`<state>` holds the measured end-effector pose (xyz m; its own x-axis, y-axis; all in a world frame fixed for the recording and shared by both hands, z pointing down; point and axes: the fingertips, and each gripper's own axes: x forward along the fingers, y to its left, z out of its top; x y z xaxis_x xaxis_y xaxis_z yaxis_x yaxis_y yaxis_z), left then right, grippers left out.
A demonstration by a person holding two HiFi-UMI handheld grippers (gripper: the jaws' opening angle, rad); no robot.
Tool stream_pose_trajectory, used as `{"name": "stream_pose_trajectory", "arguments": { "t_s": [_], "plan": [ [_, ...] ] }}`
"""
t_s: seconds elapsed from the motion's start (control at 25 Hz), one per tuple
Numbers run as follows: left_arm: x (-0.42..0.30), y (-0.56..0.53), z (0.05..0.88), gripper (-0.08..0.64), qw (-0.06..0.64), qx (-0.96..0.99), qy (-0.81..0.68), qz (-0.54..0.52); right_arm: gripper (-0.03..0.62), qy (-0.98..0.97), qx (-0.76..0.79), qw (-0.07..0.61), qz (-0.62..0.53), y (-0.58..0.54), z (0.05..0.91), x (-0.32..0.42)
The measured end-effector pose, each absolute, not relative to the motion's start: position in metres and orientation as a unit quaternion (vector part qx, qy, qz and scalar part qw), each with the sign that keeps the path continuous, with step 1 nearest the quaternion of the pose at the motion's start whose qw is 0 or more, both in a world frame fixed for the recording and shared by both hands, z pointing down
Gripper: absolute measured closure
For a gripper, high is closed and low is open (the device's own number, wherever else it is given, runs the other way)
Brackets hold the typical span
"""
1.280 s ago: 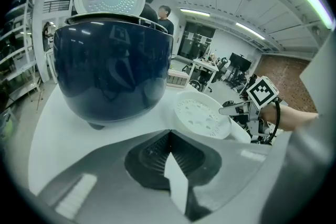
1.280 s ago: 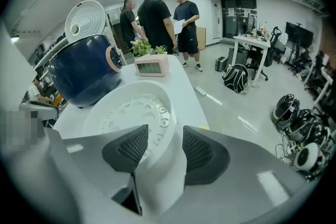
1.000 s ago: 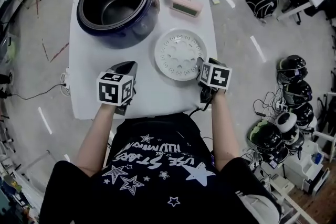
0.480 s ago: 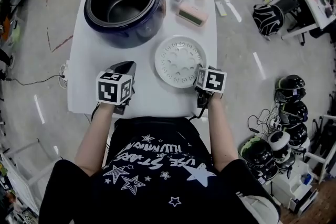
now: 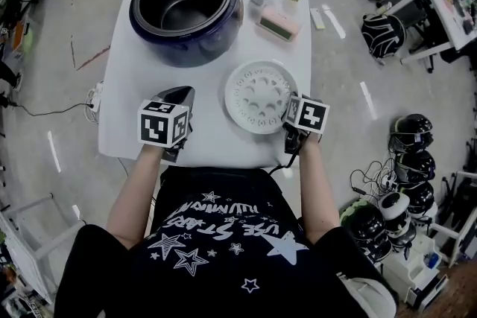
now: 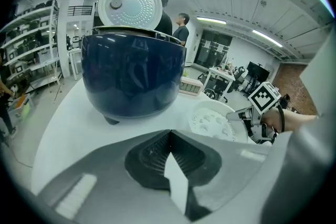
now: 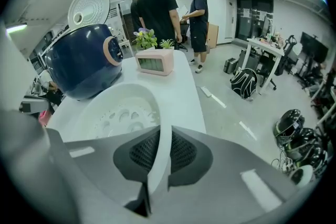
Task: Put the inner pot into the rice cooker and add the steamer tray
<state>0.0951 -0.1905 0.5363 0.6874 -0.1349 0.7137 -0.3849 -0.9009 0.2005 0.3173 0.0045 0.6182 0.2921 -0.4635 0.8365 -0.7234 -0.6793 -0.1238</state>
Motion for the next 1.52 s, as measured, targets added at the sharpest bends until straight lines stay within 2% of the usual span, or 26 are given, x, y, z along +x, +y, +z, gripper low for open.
{"name": "stream_pose_trajectory", "arguments": {
  "t_s": [0.2, 0.64, 1.0, 1.52],
  "plan": [
    [0.090, -0.199, 0.528, 0.555, 0.169, 0.909, -0.134, 0.356, 0.525, -0.373, 0.808, 0.113, 0.441, 0.004, 0.588, 0.319],
    [0.084, -0.235, 0.475, 0.555, 0.181, 0.932, -0.102, 0.296, 0.526, -0.384, 0.837, 0.023, 0.389, -0.014, 0.479, 0.314],
    [0.076, -0.270, 0.444, 0.555, 0.167, 0.948, -0.095, 0.252, 0.528, -0.422, 0.844, 0.024, 0.330, -0.057, 0.412, 0.300],
    [0.055, -0.338, 0.406, 0.555, 0.145, 0.958, -0.129, 0.213, 0.537, -0.502, 0.815, 0.003, 0.289, -0.168, 0.362, 0.281]
  ]
}}
